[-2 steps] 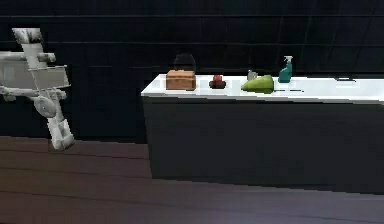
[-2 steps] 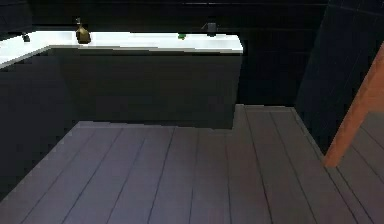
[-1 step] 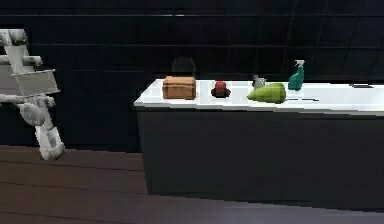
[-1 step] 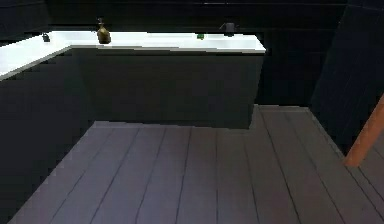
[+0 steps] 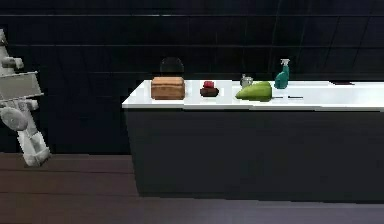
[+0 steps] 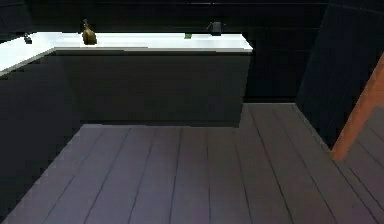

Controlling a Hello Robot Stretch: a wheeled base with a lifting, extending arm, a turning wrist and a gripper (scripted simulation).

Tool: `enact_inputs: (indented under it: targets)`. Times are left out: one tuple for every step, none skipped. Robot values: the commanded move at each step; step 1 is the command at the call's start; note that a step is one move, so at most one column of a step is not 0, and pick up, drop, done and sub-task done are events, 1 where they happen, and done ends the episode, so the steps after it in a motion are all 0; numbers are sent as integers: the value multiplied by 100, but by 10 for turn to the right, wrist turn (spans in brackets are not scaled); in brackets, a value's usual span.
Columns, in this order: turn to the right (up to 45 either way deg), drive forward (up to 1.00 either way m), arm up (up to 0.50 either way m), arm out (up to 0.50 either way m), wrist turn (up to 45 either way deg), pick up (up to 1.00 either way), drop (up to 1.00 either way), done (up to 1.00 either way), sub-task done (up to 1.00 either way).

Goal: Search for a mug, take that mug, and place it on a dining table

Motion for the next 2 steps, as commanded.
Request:
enact_inputs:
  targets:
    - [0, 85, 0, 0, 0, 0, 0, 0, 0]
    - [-450, 0, 0, 0, 0, 0, 0, 0, 0]
